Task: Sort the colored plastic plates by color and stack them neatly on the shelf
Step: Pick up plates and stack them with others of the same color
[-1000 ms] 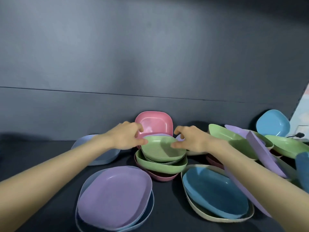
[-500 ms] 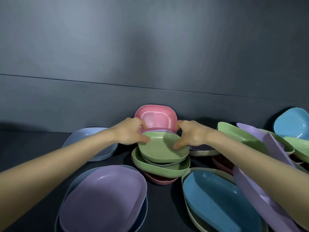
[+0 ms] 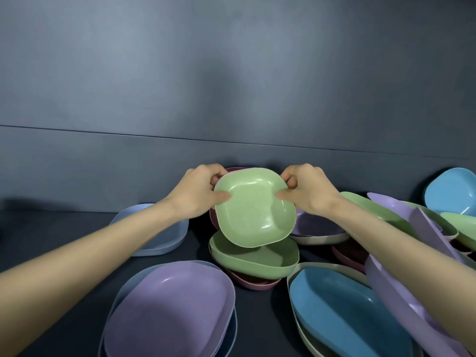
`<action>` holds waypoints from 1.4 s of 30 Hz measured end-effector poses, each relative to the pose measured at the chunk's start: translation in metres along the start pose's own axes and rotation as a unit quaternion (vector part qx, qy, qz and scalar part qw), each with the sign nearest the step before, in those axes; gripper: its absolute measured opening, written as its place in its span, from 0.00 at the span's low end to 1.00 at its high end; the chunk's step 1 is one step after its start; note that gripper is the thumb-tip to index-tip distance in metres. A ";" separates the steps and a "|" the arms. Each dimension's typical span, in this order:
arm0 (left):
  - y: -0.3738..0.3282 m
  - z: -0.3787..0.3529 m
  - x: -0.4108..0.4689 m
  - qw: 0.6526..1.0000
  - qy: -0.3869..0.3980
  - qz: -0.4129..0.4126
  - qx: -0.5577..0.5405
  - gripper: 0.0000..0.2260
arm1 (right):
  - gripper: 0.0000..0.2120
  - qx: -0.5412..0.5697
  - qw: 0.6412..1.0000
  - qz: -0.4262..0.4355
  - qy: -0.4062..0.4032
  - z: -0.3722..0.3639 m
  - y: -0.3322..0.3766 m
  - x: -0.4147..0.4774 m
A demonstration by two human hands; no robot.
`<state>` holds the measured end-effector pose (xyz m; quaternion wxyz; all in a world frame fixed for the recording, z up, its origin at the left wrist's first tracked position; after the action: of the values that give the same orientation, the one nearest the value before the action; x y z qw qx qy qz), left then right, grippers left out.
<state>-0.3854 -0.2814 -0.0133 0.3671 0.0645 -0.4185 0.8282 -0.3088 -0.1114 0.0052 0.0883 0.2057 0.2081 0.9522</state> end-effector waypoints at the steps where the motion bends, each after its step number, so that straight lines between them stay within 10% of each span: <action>1: -0.001 0.001 -0.001 1.000 0.003 -0.003 -0.018 0.08 | 0.03 -0.002 1.000 0.002 -0.011 0.003 0.002 -0.002; 22: -0.010 0.098 -0.114 0.986 -0.118 0.054 -0.107 0.08 | 0.07 0.089 0.986 0.025 -0.140 0.051 0.073 -0.093; 42: 0.040 0.266 -0.341 0.942 -0.297 0.121 -0.099 0.08 | 0.13 0.346 0.933 0.048 -0.088 -0.036 0.252 -0.188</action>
<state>-0.2185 -0.6826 -0.0095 0.1277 0.2200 -0.5929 0.7641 -0.1761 -0.3979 0.0178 -0.0159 0.3159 0.5060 0.8024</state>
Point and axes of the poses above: each hand's wrist, its own x-axis towards the middle knuckle, its own z-axis out of the back of the hand, y = z × x, the point moved 10 cm from there along x, towards the middle knuckle
